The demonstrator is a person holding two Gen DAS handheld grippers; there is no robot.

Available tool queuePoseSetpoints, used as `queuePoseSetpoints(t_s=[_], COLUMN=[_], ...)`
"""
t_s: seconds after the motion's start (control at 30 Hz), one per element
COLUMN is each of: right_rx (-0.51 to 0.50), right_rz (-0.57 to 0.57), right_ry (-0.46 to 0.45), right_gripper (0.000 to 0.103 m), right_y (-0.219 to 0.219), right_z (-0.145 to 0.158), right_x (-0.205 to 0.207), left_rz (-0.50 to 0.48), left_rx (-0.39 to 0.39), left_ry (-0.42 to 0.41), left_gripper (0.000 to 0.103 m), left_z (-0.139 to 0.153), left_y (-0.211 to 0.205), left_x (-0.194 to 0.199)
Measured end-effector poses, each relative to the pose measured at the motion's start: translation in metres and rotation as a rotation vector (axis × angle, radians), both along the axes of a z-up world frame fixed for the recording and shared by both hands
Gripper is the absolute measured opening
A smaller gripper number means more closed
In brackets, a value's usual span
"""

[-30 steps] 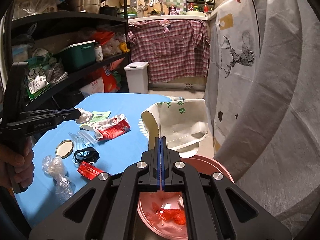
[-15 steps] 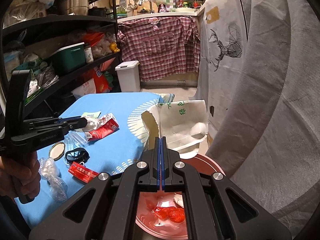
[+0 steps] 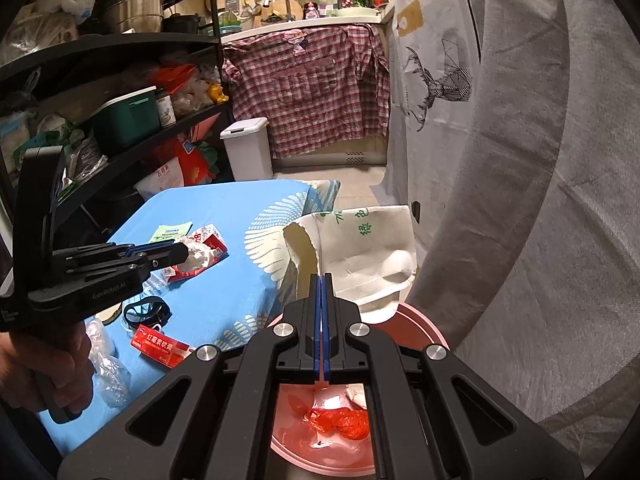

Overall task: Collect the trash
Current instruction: 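Carry the tissue with the left tool while the right tool carries the paper bag over the pink bin, then open the left tool to drop the tissue while the right tool drops the paper bag into the bin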

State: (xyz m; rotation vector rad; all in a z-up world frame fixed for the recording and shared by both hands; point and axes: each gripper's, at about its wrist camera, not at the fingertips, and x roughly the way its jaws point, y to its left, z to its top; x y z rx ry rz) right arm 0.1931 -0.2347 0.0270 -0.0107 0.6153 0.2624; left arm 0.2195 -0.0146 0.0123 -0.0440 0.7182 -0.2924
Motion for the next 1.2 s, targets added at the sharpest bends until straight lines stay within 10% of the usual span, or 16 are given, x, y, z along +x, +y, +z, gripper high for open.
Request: queuePoseSetpoints(t_s=[1.2], right_rx=[-0.030], right_rz=[-0.066], right_ry=[0.144], right_gripper=[0.005], right_y=[-0.013], right_z=[-0.029], right_x=[0.021], left_rz=[-0.200], left_rx=[-0.036], left_ry=[0.141], left_gripper=[0.025], left_z=[-0.045], left_y=[-0.064], left_x=[0.015])
